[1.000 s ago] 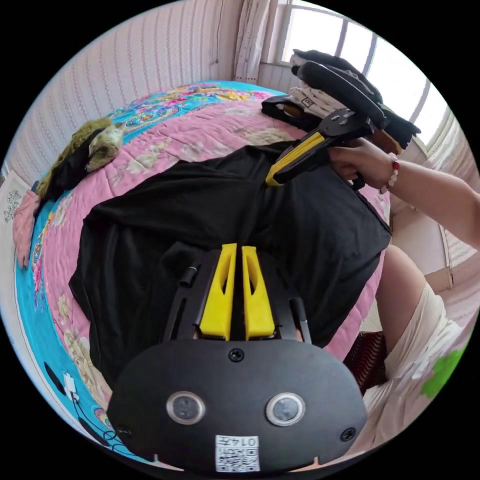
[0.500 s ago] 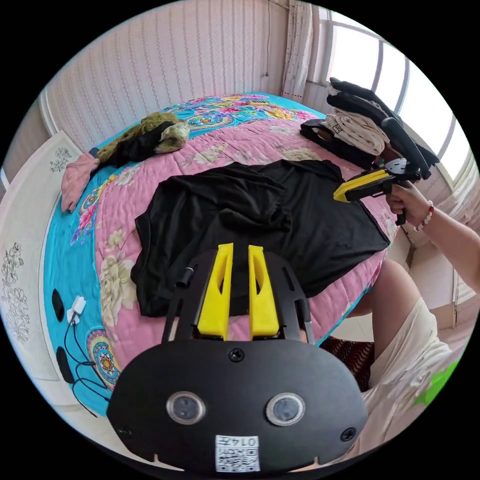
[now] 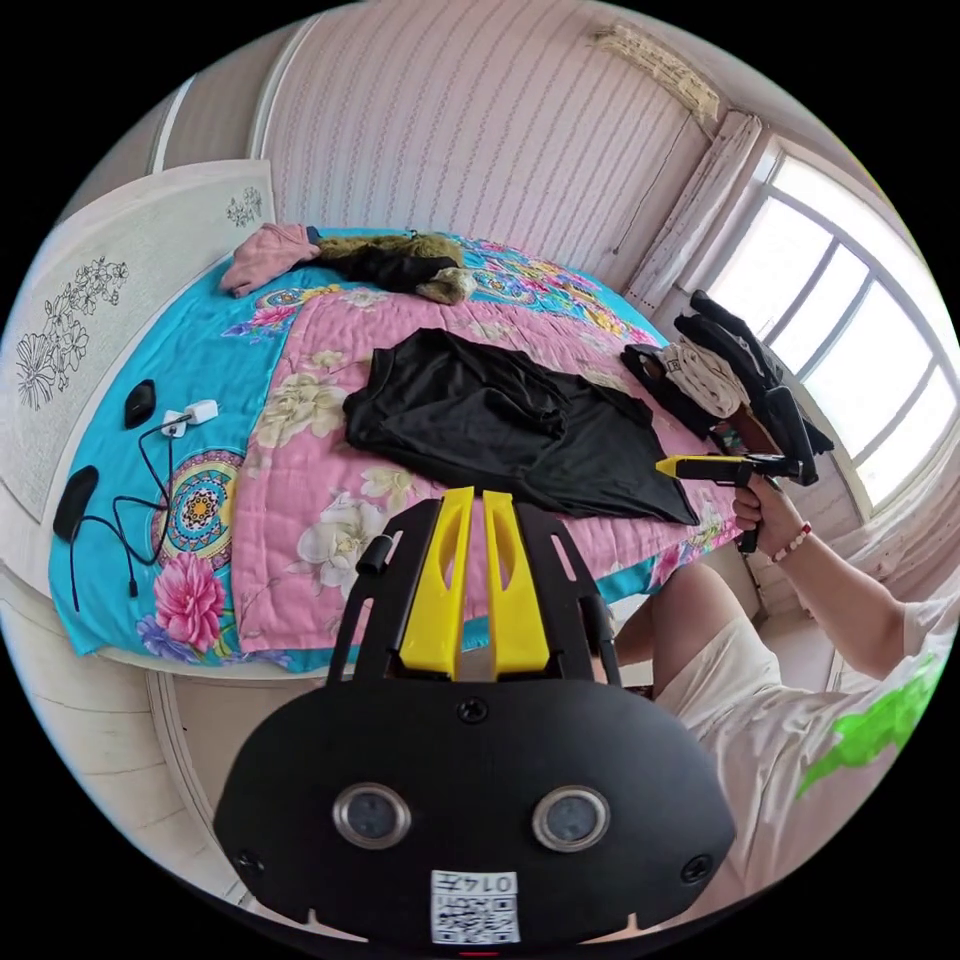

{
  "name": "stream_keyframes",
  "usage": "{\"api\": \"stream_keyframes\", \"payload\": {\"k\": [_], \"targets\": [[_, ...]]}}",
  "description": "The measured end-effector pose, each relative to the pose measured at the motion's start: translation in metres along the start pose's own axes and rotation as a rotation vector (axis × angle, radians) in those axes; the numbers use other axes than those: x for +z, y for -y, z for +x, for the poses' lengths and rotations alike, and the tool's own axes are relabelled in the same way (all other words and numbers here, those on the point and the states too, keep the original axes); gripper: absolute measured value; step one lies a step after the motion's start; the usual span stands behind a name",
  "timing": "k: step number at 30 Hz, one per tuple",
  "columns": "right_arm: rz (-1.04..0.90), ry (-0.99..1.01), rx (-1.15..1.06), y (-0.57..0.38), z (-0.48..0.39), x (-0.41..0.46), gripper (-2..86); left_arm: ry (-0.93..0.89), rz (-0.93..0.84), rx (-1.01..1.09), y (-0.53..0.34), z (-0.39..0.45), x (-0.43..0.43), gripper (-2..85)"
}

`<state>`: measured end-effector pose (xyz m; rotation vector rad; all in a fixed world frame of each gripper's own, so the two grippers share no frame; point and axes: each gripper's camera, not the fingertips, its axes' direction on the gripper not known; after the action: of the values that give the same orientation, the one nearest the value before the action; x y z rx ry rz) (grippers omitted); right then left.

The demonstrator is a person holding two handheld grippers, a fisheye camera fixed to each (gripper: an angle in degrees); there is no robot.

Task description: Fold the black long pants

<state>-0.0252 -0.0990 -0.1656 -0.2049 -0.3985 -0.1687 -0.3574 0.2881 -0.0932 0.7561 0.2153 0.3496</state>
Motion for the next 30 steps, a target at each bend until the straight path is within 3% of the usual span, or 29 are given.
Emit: {"api": "stream_keyframes", "payload": {"k": [9, 17, 26, 30], "targets": [[-0.013, -0.135, -0.112, 0.004, -0.055, 0.001, 6.0, -0.073, 0.024, 0.107, -0.007, 0.035, -0.015, -0.7], [-0.081, -0.178, -0.224, 0.061, -0.072, 0.045, 7.3, -0.048, -0.080, 0.210, 0.019, 0.059, 0.055, 5.6], [-0.168, -0.260, -0.260, 0.122, -0.069, 0.124, 6.7, -0.064, -0.183, 0.219, 0.054, 0.053, 0.139, 5.8], [-0.212, -0.285, -0.246, 0.136, -0.059, 0.147, 2.4, -0.079, -0.198, 0.213, 0.060, 0.045, 0.162, 5.5]]}}
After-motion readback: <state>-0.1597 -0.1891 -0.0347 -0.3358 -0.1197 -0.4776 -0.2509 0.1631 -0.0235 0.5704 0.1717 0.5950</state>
